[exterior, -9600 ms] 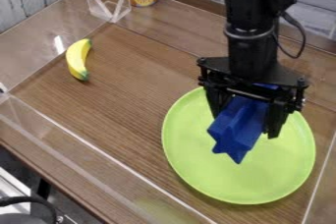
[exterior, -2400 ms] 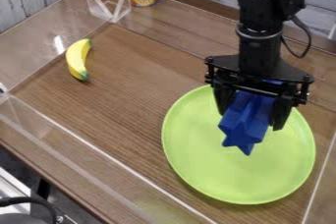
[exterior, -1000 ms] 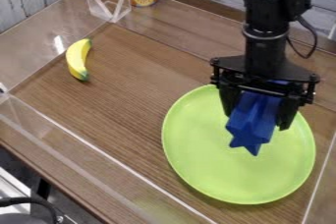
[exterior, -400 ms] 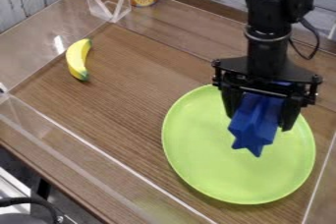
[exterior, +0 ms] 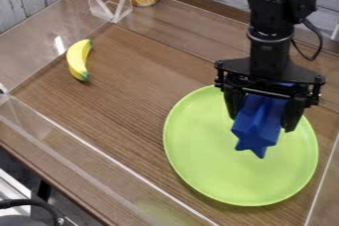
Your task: Put the blue object in the green plate
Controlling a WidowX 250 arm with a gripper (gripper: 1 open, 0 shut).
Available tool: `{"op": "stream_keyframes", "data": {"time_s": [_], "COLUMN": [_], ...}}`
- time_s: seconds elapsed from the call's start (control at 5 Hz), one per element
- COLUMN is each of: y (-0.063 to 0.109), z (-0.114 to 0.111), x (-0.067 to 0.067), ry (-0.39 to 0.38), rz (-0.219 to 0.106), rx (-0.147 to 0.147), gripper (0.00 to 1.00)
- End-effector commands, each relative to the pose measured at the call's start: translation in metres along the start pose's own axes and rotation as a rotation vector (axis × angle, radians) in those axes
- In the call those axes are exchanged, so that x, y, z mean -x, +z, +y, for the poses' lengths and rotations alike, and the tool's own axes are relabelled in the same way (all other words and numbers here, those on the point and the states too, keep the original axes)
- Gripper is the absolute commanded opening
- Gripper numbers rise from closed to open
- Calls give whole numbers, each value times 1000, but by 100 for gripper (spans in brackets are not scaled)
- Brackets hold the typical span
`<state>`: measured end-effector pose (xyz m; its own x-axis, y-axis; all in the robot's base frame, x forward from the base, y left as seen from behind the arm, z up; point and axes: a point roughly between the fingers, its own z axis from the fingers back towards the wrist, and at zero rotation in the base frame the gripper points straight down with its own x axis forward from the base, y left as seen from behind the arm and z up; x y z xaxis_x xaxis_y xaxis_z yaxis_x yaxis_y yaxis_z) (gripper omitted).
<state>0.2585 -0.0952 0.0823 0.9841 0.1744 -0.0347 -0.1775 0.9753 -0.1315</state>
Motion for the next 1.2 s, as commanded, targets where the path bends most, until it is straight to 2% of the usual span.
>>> {"op": "stream_keyframes", "data": {"time_s": [0.0, 1.0], "y": [6, 4], "z": [-4, -4], "x": [-2, -1], "ry": [-5, 12], "rz": [-25, -19], "rx": [12, 11], "gripper": [100, 100]}}
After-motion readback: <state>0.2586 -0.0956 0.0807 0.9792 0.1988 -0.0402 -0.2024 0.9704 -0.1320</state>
